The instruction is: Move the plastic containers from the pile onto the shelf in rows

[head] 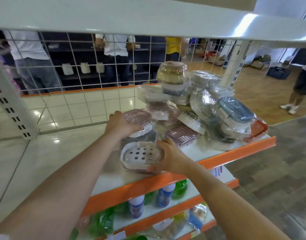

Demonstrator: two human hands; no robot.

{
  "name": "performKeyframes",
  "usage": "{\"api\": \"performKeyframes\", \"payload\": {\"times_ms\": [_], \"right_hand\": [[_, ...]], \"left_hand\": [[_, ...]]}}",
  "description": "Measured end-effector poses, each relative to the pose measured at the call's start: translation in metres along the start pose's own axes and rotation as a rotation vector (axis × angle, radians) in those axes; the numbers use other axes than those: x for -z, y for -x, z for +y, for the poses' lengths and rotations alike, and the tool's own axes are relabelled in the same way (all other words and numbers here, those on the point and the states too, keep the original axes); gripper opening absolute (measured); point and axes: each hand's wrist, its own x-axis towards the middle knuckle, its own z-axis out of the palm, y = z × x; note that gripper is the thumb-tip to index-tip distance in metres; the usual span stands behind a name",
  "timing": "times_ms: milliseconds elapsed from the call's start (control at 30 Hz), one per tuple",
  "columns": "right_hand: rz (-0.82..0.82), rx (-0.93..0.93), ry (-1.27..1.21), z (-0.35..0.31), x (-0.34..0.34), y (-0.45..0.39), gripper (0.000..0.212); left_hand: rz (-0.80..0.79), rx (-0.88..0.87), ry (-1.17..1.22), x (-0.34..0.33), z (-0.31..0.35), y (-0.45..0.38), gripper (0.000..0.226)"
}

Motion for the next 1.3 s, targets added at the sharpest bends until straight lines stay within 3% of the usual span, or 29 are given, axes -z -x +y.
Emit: {"api": "performKeyframes", "payload": {"times_ms": [100, 267, 467, 767, 833, 967, 1033, 1100, 1167, 1300], "right_hand": [[-0.008, -0.016, -0.039, -0.001, 0.001, 0.000, 0.077], [0.010, -0.025, -0.049, -0.003, 0.005, 0.005, 0.092], [0.044, -0.027, -0.030, 0.000, 0.006, 0.012, 0.086], [0.157, -0.003, -0.054, -0.013, -0.003, 0.019, 0.086], [0.185, -0.002, -0.080, -0.020, -0.006, 0.018, 0.081], [0.194, -0.011, -0.222, -0.036, -0.016, 0.012, 0.053], [0.160, 0.016, -0.358, -0.050, -0.020, 0.013, 0.035], [0.121, 0.041, -0.409, -0.063, -0.025, 0.012, 0.024], [0.082, 0.020, -0.448, -0.078, -0.032, 0.011, 0.040], [-0.007, -0.099, -0.562, -0.107, -0.058, 0.002, 0.094]], "left_hand": [[0.027, 0.009, 0.007, 0.009, -0.002, 0.005, 0.083], [0.053, 0.020, 0.060, 0.015, -0.006, 0.017, 0.077], [0.119, 0.074, 0.088, 0.023, -0.015, 0.027, 0.080], [0.296, 0.154, 0.321, 0.051, -0.051, 0.058, 0.074], [0.353, 0.188, 0.362, 0.060, -0.061, 0.068, 0.071], [0.448, 0.187, 0.409, 0.082, -0.082, 0.086, 0.088], [0.478, 0.185, 0.419, 0.093, -0.095, 0.092, 0.078], [0.497, 0.180, 0.411, 0.103, -0.105, 0.098, 0.051], [0.503, 0.165, 0.372, 0.111, -0.115, 0.106, 0.033], [0.468, 0.153, 0.305, 0.125, -0.144, 0.119, 0.054]]}}
